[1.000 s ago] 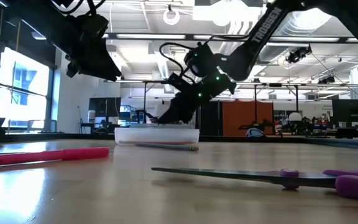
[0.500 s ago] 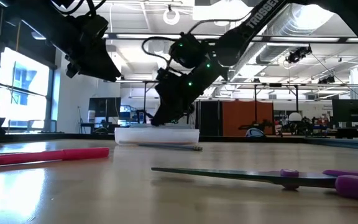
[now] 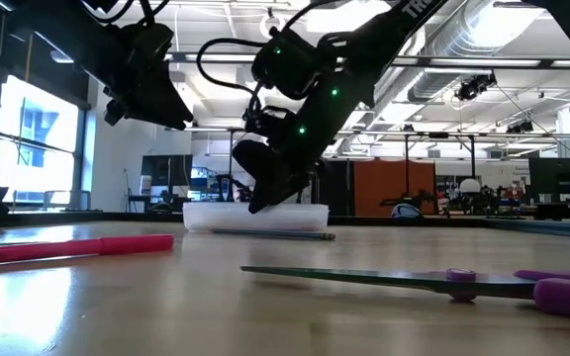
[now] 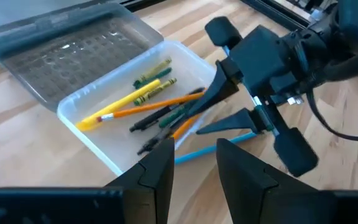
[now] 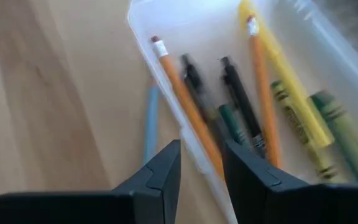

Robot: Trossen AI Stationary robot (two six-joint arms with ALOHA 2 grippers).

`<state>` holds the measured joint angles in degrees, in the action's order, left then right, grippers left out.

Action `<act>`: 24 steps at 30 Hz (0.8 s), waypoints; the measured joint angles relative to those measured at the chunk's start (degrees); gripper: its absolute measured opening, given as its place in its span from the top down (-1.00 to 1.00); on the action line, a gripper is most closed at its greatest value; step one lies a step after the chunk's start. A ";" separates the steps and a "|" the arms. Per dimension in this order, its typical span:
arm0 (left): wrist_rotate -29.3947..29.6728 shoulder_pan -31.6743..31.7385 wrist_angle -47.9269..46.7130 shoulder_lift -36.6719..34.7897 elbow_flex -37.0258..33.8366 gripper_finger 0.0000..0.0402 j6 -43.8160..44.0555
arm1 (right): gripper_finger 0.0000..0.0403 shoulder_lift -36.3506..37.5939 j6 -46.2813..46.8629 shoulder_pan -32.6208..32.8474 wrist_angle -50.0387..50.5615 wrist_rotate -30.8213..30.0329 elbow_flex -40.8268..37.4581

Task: Pick & place school supplies into a supply box
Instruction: Put the top blue pencil into the supply box

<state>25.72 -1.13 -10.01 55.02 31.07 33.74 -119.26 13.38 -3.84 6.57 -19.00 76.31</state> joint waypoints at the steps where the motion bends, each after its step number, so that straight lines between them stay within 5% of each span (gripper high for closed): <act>1: -0.13 0.00 0.01 0.00 0.00 0.22 0.02 | 0.49 -0.02 -0.54 0.15 -0.57 -0.76 -0.01; 12: -1.02 0.00 0.02 0.00 0.02 0.22 0.09 | 0.49 5.38 -6.15 5.13 -2.80 -6.81 0.00; 17: -1.15 0.00 -0.03 0.00 0.02 0.22 0.08 | 0.49 5.70 3.79 7.29 7.24 -2.47 -0.68; 24: -1.34 0.00 -0.03 0.00 0.02 0.22 0.07 | 0.49 5.68 12.32 8.80 6.18 -8.08 -8.62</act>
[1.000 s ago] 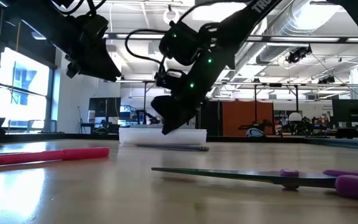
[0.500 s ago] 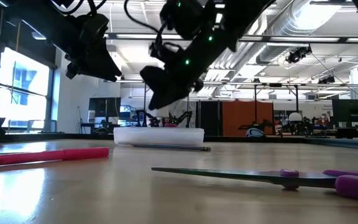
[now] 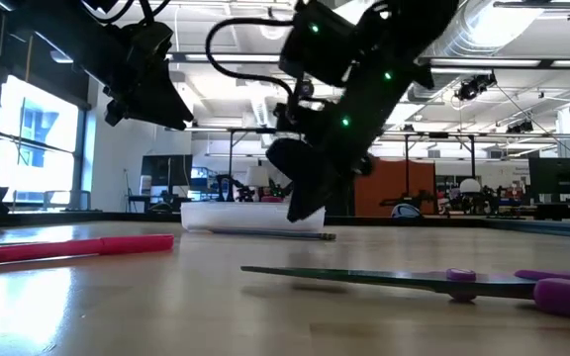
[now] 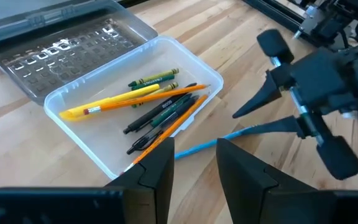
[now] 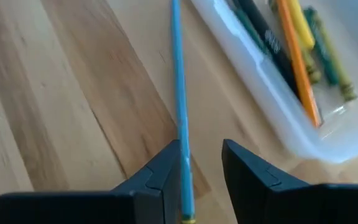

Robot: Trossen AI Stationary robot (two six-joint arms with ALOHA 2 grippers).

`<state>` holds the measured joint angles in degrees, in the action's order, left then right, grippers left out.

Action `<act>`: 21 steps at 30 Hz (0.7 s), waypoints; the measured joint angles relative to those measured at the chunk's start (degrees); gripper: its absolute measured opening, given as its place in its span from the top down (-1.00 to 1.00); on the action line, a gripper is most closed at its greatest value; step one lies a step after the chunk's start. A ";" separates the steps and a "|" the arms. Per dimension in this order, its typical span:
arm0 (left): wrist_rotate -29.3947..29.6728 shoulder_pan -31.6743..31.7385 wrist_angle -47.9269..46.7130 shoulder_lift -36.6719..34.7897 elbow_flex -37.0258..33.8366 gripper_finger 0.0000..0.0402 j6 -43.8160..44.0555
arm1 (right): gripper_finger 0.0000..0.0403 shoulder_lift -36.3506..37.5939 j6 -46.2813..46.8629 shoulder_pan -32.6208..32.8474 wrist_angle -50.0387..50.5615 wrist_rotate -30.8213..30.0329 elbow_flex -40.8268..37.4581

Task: Pick & place school supplies into a supply box
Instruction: Put the top blue pencil into the supply box

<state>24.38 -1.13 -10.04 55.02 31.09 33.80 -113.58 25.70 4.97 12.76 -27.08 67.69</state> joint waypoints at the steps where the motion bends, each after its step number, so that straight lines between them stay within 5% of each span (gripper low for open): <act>1: 0.00 0.00 0.02 0.00 0.00 0.22 0.00 | 0.49 0.00 1.02 -0.10 -1.29 0.26 -1.07; 11: 0.00 0.00 0.04 0.00 0.00 0.22 1.25 | 0.49 0.14 1.22 -0.55 -23.15 2.05 -13.69; 21: 0.20 0.00 0.07 0.00 0.00 0.22 1.26 | 0.50 0.28 -8.18 -0.65 -50.08 6.84 -30.47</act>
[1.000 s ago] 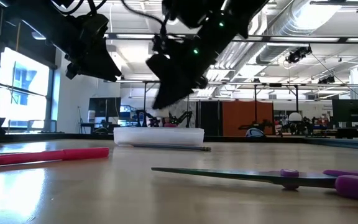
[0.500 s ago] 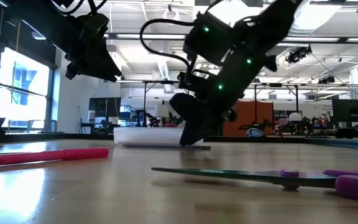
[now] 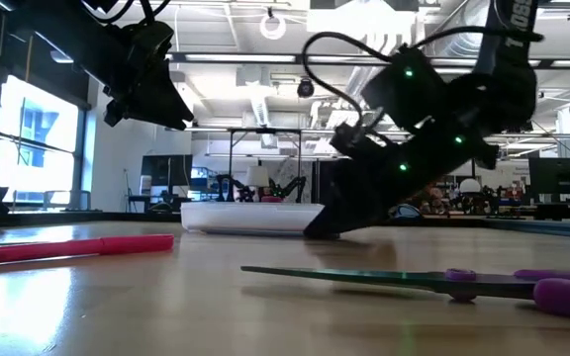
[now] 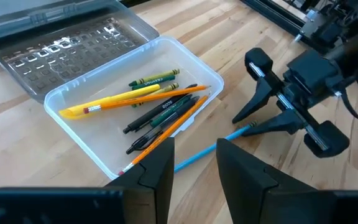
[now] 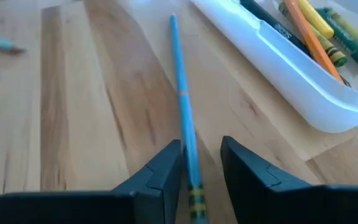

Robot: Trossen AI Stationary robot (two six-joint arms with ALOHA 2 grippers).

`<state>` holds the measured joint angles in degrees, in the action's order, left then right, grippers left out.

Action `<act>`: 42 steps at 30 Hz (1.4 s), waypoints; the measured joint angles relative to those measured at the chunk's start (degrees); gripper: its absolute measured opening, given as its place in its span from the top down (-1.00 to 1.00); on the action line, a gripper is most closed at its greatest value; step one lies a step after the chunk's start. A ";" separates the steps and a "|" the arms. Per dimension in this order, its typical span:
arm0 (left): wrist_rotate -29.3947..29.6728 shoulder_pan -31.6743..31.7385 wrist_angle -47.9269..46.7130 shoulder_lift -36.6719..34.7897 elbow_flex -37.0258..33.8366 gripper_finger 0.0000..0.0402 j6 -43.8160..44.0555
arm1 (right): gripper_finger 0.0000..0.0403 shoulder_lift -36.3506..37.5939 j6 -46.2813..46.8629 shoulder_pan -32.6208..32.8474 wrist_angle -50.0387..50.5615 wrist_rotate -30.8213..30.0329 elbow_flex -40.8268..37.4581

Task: Pick & place school supplies into a supply box
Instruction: Put the top blue pencil into the supply box

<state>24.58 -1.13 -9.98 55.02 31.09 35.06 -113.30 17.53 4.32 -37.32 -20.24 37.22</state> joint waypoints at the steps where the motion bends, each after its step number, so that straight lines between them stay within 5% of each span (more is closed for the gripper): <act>1: 0.00 0.00 0.00 0.00 0.00 0.22 -0.02 | 0.51 -0.04 -1.68 0.27 -1.67 -0.03 -0.95; 5: 0.02 0.00 0.00 0.00 0.00 0.22 -0.02 | 0.67 -0.06 -9.51 1.40 -2.51 -1.10 -2.39; 10: 0.04 0.00 0.00 0.00 0.00 0.22 -0.02 | 0.95 -0.06 -7.81 1.32 -2.32 1.68 -1.54; 14: 0.09 0.00 0.00 0.00 0.00 0.22 0.01 | 0.93 -0.01 -5.83 2.05 -5.26 1.75 0.54; 20: 0.17 0.00 0.21 0.02 0.02 0.22 0.10 | 0.96 4.89 -17.41 2.42 -6.49 1.65 7.86; 26: 0.16 0.00 -0.02 0.02 0.02 0.22 0.08 | 0.98 7.15 -31.66 -1.71 7.69 -1.28 16.03; 32: -0.09 0.00 0.00 0.02 0.02 0.22 -0.05 | 0.96 6.43 -25.98 -8.90 34.74 1.71 21.67; 42: 0.39 0.00 -0.06 0.02 0.02 0.22 -0.08 | 0.85 6.67 -25.67 -13.98 32.67 6.78 21.78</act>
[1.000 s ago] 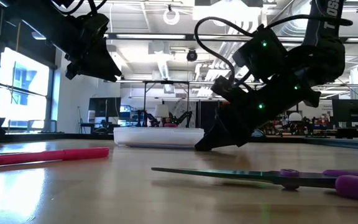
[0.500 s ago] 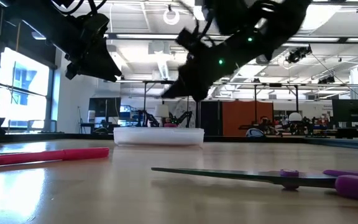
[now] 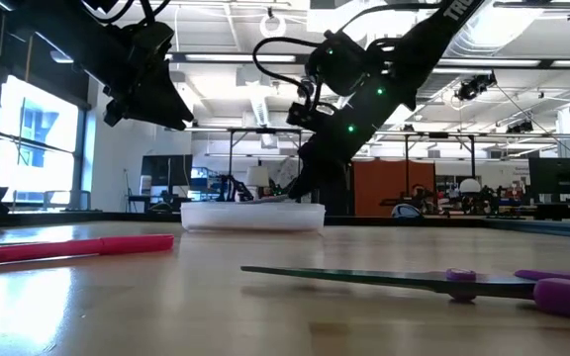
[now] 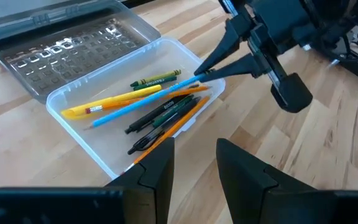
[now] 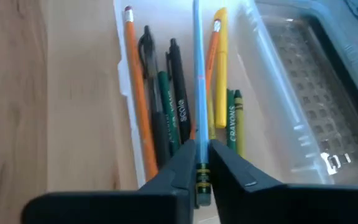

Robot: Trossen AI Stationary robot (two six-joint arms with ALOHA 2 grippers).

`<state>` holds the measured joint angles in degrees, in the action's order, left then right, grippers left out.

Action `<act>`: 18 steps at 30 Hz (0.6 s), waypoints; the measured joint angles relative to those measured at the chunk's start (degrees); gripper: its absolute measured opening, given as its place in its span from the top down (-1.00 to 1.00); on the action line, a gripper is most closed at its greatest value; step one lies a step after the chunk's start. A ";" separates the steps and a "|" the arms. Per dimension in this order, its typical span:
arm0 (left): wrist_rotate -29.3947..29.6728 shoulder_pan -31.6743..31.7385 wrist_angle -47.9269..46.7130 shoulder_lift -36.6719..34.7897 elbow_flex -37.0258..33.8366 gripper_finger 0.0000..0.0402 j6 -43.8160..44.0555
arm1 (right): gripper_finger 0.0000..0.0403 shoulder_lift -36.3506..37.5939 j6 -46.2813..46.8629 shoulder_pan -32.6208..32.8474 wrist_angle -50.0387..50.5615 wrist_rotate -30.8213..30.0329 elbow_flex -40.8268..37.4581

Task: Pick & place school supplies into a supply box
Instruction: Put the top blue pencil into the supply box, then put the pink pen into the supply box

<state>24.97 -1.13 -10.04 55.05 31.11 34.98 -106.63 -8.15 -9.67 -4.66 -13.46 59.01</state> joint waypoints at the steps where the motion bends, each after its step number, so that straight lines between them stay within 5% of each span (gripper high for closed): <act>1: 0.04 0.00 0.04 0.00 0.00 0.22 0.02 | 0.80 0.00 -0.24 -0.09 -0.10 0.01 0.02; 8: 0.09 0.00 0.02 0.00 0.00 0.22 0.00 | 0.46 0.00 -1.09 1.97 -1.63 1.47 0.02; 15: 0.21 0.00 0.04 0.00 0.00 0.22 0.00 | 0.36 -0.11 -3.59 9.28 -14.87 21.25 0.02; 18: 0.24 0.00 0.05 0.00 0.00 0.22 0.01 | 0.35 -1.71 -4.73 12.45 -23.29 24.85 0.11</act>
<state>25.21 -1.13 -9.99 55.05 31.11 35.00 -108.34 -12.88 2.79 -27.95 11.40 59.11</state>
